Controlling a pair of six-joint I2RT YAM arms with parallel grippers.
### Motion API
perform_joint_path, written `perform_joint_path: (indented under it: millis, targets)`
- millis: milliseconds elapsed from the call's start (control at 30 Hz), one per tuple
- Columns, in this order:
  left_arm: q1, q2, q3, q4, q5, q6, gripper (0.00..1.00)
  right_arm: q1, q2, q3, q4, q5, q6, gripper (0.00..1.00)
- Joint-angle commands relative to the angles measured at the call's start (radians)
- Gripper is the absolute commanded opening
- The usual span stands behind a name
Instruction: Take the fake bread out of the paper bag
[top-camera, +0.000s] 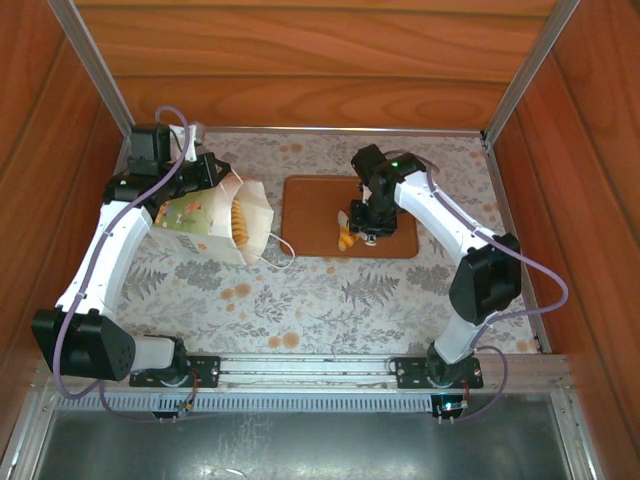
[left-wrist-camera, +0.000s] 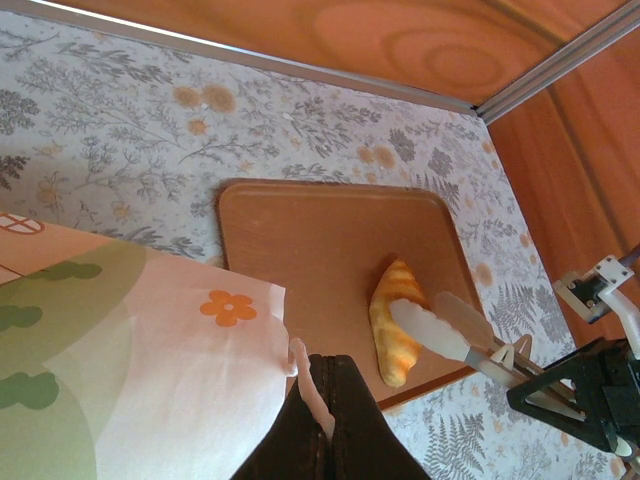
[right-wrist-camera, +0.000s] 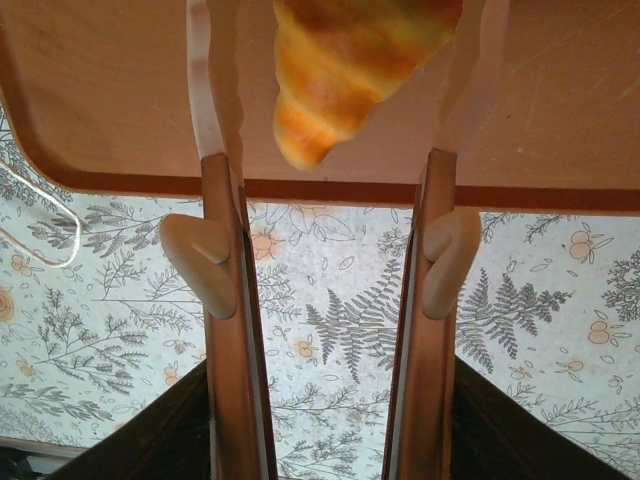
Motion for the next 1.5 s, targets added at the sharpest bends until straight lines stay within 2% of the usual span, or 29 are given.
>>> perform_joint_path:
  millis: [0, 133, 267, 333, 533, 667, 800, 1000, 1300, 1467]
  targets:
    - [0.009, -0.007, -0.013, 0.033, 0.021, 0.014, 0.00, 0.006, 0.033, 0.041, -0.027, 0.018, 0.028, 0.55]
    - [0.011, -0.015, -0.022, 0.039, 0.019, 0.011, 0.00, 0.010, 0.055, 0.046, -0.023, 0.012, 0.020, 0.53]
    - [0.013, -0.021, -0.027, 0.042, 0.018, 0.007, 0.00, 0.010, 0.063, 0.049, -0.035, 0.028, -0.002, 0.42]
    - [0.014, -0.023, -0.028, 0.044, 0.018, 0.006, 0.00, 0.007, 0.051, 0.042, -0.034, 0.056, -0.023, 0.40]
    - [0.015, -0.021, -0.022, 0.046, 0.020, 0.004, 0.00, -0.014, 0.041, 0.099, -0.120, 0.217, -0.250, 0.34]
    - [0.015, -0.022, -0.020, 0.047, 0.021, 0.000, 0.00, -0.075, 0.045, 0.115, -0.145, 0.281, -0.434, 0.34]
    - [0.015, -0.027, -0.022, 0.049, 0.018, -0.003, 0.00, -0.156, 0.075, 0.141, -0.164, 0.280, -0.558, 0.34]
    - [0.015, -0.036, -0.023, 0.050, 0.018, -0.011, 0.00, -0.251, 0.141, 0.175, -0.165, 0.231, -0.656, 0.34]
    - [0.015, -0.045, -0.021, 0.052, 0.015, -0.014, 0.00, -0.317, 0.214, 0.262, -0.195, 0.269, -0.716, 0.36]
    - [0.015, -0.046, -0.023, 0.053, 0.014, -0.019, 0.00, -0.338, 0.217, 0.277, -0.196, 0.244, -0.749, 0.39]
